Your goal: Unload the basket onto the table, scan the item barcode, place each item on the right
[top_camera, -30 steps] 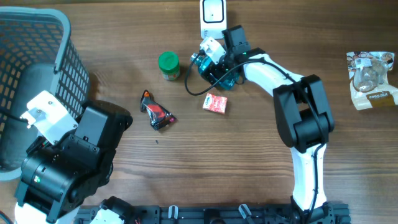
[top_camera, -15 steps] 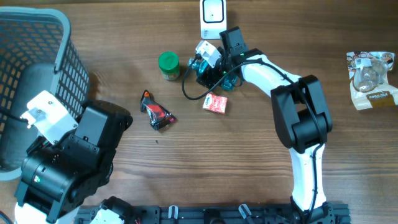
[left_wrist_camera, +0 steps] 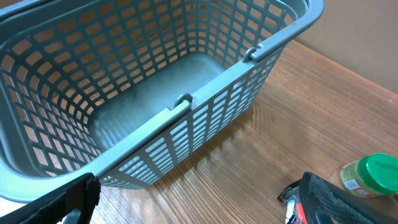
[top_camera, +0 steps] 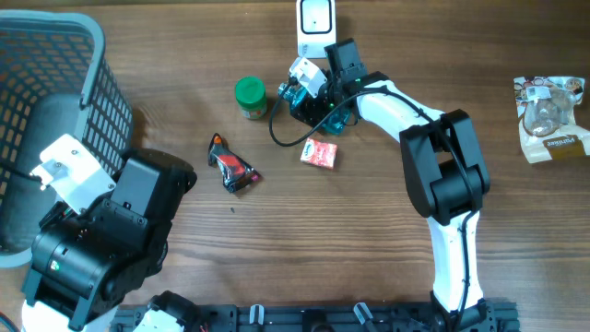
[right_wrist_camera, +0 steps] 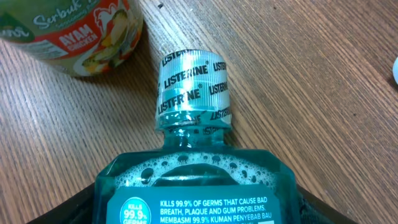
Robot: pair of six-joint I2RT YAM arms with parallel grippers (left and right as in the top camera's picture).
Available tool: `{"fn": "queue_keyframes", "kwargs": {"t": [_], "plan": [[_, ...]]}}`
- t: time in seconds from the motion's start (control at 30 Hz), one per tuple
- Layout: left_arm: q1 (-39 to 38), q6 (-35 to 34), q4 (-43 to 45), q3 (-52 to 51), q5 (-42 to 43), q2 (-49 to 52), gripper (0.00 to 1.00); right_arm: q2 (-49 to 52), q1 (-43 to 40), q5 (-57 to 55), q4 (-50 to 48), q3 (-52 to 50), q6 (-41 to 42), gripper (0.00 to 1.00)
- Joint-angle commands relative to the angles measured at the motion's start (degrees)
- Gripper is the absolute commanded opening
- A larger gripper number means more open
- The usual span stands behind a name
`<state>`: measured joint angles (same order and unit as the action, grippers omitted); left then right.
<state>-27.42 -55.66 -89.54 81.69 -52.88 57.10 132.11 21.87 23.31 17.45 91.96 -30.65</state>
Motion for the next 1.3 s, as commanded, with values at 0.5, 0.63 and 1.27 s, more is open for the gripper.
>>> {"fn": "queue_keyframes", "kwargs": {"t": [0.5,0.63,1.27], "plan": [[-0.04,-0.74,0.26,-0.04,-1.16,-0.31,1.0,-6.69,0.2,-3.02,5.66,2.86,2.8,0.51],[-0.04,-0.74,0.26,-0.04,-1.16,-0.31,1.0,-8.59,0.17,-4.37,5.97,2.89,4.04,0.51],[-0.04,-0.76,0.13,-0.04,-0.57,-0.31,1.0,-10.36,-1.99,-10.47,-10.91,3.08,7.78,0.5]]}}
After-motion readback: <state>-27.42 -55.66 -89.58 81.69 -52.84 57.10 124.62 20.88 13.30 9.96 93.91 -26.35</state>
